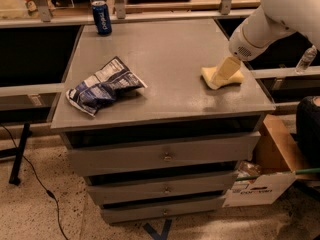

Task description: Move sponge near blue chip bag

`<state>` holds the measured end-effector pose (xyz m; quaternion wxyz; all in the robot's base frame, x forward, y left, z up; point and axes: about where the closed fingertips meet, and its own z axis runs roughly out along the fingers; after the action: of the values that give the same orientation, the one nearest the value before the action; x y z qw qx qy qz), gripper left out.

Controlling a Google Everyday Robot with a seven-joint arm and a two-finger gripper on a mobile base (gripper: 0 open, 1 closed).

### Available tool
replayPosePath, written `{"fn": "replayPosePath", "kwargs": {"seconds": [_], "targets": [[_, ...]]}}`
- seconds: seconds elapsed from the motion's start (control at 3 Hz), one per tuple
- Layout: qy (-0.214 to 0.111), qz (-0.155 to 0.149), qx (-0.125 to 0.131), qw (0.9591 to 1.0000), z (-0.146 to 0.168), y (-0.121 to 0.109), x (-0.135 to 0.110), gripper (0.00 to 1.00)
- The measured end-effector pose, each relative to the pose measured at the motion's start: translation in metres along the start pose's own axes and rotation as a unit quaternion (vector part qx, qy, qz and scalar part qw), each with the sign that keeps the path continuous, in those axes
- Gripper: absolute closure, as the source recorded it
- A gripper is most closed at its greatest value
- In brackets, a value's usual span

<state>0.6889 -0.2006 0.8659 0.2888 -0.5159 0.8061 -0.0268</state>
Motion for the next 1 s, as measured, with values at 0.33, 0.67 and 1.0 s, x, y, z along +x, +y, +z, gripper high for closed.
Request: {"fn": "replayPosePath", "kwargs": {"seconds": [0.33, 0.67, 1.0], "targets": [[-0.003, 0.007, -0.014, 0.9999, 0.005, 0.003, 0.013, 0.00], [-0.010, 0.011, -0.022, 0.9996, 0.014, -0.001, 0.016, 0.03], [-0.015, 0.011, -0.032, 0.9993, 0.030, -0.005, 0.014, 0.21]]}}
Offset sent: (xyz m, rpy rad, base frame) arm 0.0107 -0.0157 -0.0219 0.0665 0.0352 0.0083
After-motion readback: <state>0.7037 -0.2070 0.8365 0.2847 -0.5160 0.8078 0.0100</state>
